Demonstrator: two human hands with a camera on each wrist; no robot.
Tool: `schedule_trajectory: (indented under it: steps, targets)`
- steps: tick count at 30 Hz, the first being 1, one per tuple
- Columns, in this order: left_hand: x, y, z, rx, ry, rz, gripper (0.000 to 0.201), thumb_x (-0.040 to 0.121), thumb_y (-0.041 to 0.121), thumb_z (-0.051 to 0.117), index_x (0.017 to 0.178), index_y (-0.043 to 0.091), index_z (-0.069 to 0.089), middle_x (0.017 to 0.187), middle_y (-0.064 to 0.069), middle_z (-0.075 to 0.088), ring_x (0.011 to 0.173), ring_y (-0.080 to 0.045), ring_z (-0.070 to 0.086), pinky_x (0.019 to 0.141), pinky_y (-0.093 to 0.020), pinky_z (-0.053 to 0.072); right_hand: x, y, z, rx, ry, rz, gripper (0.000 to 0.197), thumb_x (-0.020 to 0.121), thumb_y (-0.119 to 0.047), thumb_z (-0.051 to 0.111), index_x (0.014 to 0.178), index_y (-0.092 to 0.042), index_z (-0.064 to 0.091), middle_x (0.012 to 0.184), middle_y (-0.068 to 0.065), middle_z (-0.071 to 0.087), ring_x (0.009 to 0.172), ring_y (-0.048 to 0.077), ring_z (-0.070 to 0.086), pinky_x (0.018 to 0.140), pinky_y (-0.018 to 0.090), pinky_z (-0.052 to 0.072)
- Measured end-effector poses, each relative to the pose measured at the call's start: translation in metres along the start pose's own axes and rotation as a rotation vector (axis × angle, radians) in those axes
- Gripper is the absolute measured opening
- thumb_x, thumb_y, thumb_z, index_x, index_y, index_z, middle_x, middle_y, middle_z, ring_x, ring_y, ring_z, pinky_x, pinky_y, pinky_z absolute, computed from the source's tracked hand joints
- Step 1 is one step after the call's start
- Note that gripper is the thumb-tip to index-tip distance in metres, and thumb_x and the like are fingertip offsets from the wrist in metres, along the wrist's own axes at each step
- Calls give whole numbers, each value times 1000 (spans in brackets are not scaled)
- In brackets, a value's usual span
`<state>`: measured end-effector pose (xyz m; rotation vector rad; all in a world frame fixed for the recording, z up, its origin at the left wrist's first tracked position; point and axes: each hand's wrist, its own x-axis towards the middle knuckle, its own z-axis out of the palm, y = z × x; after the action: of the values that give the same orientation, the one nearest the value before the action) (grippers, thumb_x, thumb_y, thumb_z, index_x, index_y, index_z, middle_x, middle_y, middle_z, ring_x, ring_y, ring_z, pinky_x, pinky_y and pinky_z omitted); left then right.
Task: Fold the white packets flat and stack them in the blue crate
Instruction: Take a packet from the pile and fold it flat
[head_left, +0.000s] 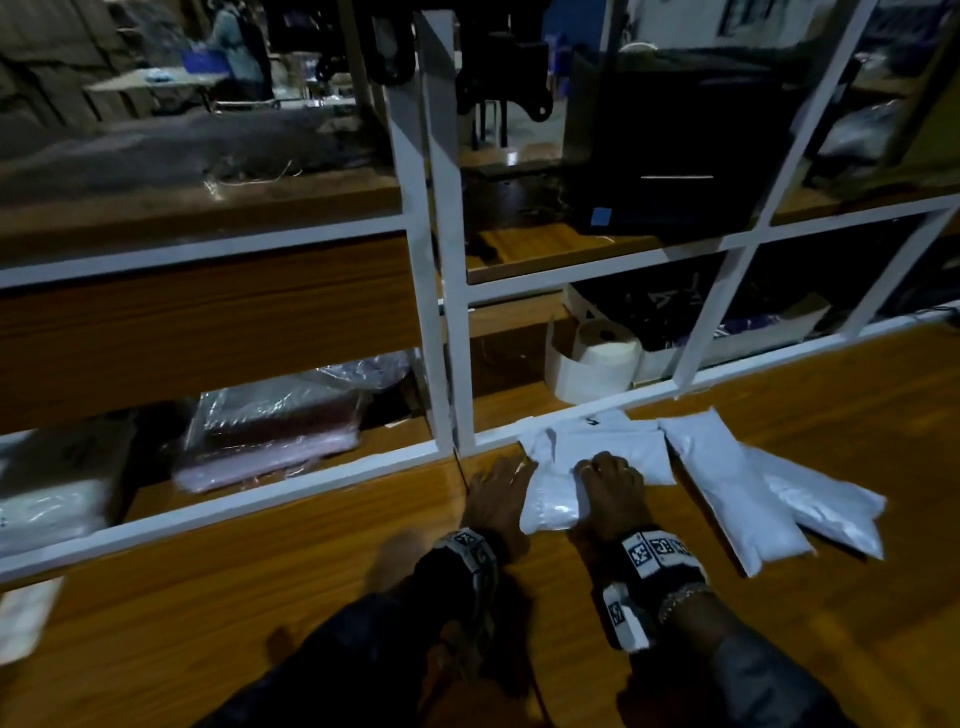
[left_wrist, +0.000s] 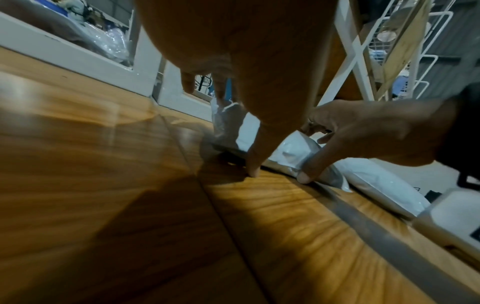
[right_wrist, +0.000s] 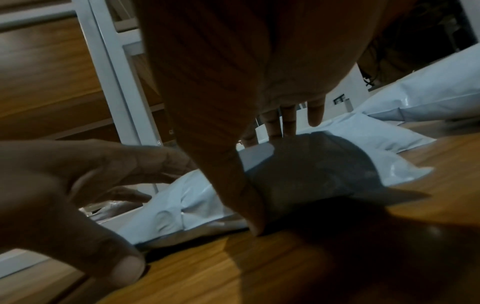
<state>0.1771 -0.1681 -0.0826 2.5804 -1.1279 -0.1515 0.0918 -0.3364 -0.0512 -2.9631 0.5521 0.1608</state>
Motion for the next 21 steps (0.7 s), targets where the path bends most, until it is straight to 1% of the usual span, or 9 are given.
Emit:
schedule_trajectory:
  steps: [2,4,6,8,10,12,14,17,21]
  targets:
    - [-4,-6,4,-17,62,82,82,66,33,83,139,18,48,136,-9,53,127,-33,51,103,-56,43,-3,-3,1,-20,-1,-18,87,58,-53,79,133,-26,45,132,4,43,125,27,41,107,42,32]
    - [-8,-9,-1,7,58,133,76,57,31,87,126,13,59,120,-12,61,110,-35,60,91,-54,50,-6,-10,-1,-20,11,-46,85,53,-60,74,127,-28,47,127,0,46,121,25,43,103,42,32]
    - [-16,-14,-17,80,56,92,80,59,36,86,130,14,58,127,-14,58,116,-36,57,98,-55,48,-13,-21,-5,23,3,-64,85,51,-67,67,125,-29,46,123,-2,50,121,24,46,103,42,31]
    - [-33,-22,-34,110,64,49,80,67,44,79,138,17,54,132,-14,55,121,-36,53,102,-51,44,-23,-35,-9,80,6,-80,88,53,-72,64,126,-28,46,121,-2,55,119,23,50,103,42,31]
    - [-59,-35,-49,50,91,130,77,74,56,59,138,14,56,124,-16,58,112,-35,57,95,-47,47,-37,-55,-14,144,1,-122,87,57,-74,67,127,-27,47,120,-3,57,117,22,52,103,40,31]
    - [-95,-51,-69,78,70,157,90,68,68,42,139,14,54,121,-13,57,108,-31,56,91,-43,48,-55,-81,-17,229,-38,-179,87,60,-68,73,131,-26,47,125,-1,55,119,23,50,101,36,29]
    - [-131,-73,-84,107,70,132,89,67,72,45,136,17,54,115,-11,56,104,-31,55,87,-42,48,-74,-112,-19,277,-67,-242,87,63,-58,80,136,-24,47,128,0,54,123,24,47,101,33,30]
    - [-193,-105,-97,113,53,94,77,73,72,57,132,23,53,109,-6,54,96,-31,55,79,-39,44,-104,-163,-19,262,-82,-339,81,69,-50,81,138,-25,46,133,1,52,128,26,41,109,37,28]
    - [-281,-149,-101,152,81,-11,76,76,81,56,132,30,51,108,1,51,98,-24,52,76,-37,39,-141,-228,7,270,-118,-474,73,73,-56,77,134,-30,47,130,-7,52,127,20,44,109,38,23]
